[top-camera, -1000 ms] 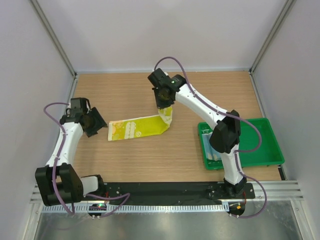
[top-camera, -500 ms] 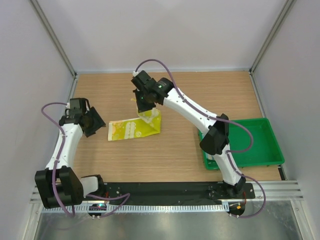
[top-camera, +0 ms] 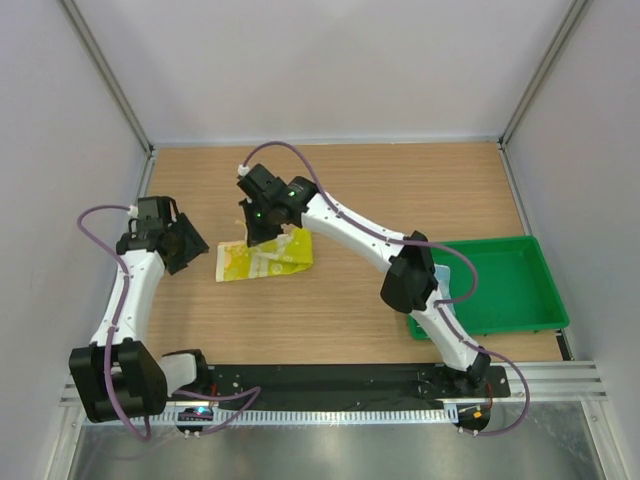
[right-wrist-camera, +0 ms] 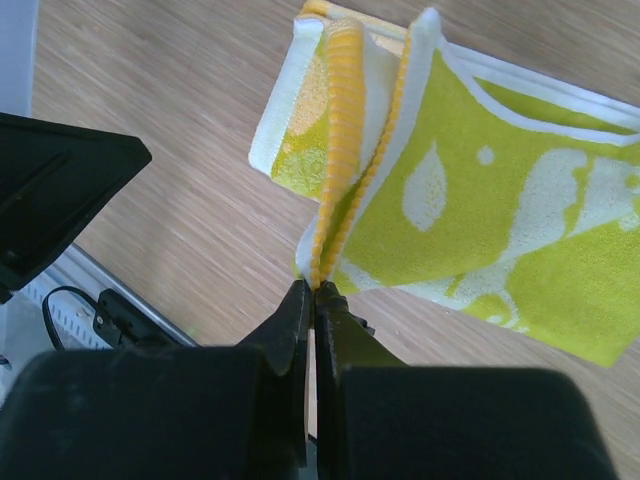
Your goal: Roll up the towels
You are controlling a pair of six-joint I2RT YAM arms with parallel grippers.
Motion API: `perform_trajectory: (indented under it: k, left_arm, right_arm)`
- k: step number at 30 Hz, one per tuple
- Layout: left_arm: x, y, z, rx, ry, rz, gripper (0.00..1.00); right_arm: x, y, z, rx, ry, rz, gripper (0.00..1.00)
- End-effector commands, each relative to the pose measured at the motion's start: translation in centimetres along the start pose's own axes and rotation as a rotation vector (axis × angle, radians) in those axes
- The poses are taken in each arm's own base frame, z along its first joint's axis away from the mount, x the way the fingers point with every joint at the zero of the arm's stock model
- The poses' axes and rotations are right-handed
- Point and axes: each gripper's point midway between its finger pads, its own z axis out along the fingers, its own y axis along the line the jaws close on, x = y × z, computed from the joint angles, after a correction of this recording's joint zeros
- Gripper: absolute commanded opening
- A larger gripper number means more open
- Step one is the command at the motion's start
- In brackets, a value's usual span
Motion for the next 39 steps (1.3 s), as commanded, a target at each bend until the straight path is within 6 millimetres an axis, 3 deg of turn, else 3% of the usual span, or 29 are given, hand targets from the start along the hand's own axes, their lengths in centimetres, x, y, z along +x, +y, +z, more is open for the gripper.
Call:
perform_trajectory:
  k: [1, 2, 3, 4, 6, 7, 8, 12, 17, 20, 22, 23, 24, 26, 27, 29, 33, 39]
  left_arm:
    - [-1.2, -0.4, -0.8, 0.007, -0.046, 0.0, 0.6]
    - [-1.2, -0.4, -0.9, 0.007, -0.047, -0.001, 0.6]
    - [-1.1, -0.3, -0.9, 0.006, -0.045, -0.001, 0.6]
    - [-1.2, -0.4, -0.8, 0.006, -0.045, -0.001, 0.61]
    - [-1.2, -0.4, -0.9, 0.007, -0.044, -0.001, 0.6]
    - [-1.1, -0.4, -0.8, 0.006, -0.043, -0.001, 0.6]
    - [-1.1, -0.3, -0.7, 0.003, -0.041, -0.001, 0.6]
    - [-1.1, -0.4, -0.7, 0.007, -0.036, -0.001, 0.6]
    - [-0.6, -1.3, -0.5, 0.055, -0.007, 0.021, 0.59]
    - [0.5, -2.5, 0.1, 0.134, 0.048, 0.037, 0.59]
    - [1.6, -3.2, 0.7, 0.154, 0.099, 0.057, 0.57]
    - [2.1, -3.8, 0.9, 0.169, 0.124, 0.07, 0.57]
    - [2.7, -4.0, 1.6, 0.162, 0.16, 0.079, 0.56]
    - [3.6, -5.0, 2.0, 0.172, 0.199, 0.108, 0.56]
    - [4.2, -5.0, 2.8, 0.158, 0.235, 0.106, 0.56]
    - [4.8, -6.0, 3.2, 0.162, 0.261, 0.126, 0.55]
    - [5.3, -6.7, 4.4, 0.142, 0.292, 0.119, 0.55]
    - [5.3, -6.9, 6.0, 0.112, 0.325, 0.111, 0.54]
  right_arm:
    - [-0.5, 2.4, 0.9, -0.061, -0.035, 0.01, 0.06]
    - [0.0, 2.1, 1.6, -0.041, -0.026, 0.009, 0.15]
    - [1.0, 1.7, 2.4, -0.015, -0.009, 0.007, 0.29]
    - [1.4, 1.3, 2.9, 0.004, -0.003, 0.009, 0.53]
    - [3.0, 0.5, 4.4, 0.024, 0.029, 0.004, 0.66]
    - [3.5, 0.2, 4.7, 0.032, 0.039, 0.003, 0.77]
    - [3.7, -0.2, 5.0, 0.045, 0.043, 0.003, 0.79]
    - [3.6, -0.6, 4.5, 0.053, 0.015, 0.003, 0.81]
    - [0.6, -1.0, 0.6, 0.072, -0.09, -0.006, 0.84]
    - [-0.4, -2.8, -1.2, 0.09, -0.121, 0.017, 0.85]
    - [0.6, -4.8, -1.2, 0.115, -0.094, 0.038, 0.84]
    - [-0.3, -5.5, -2.1, 0.106, -0.122, 0.056, 0.82]
    - [0.9, -6.9, -1.6, 0.122, -0.093, 0.071, 0.79]
    - [0.7, -8.5, -1.8, 0.114, -0.096, 0.104, 0.75]
    - [2.1, -9.2, -1.2, 0.104, -0.048, 0.116, 0.69]
    - [3.0, -10.4, -0.6, 0.112, -0.017, 0.132, 0.64]
    - [5.2, -12.9, 1.0, 0.166, 0.047, 0.135, 0.64]
    - [7.7, -15.2, 3.0, 0.207, 0.11, 0.133, 0.58]
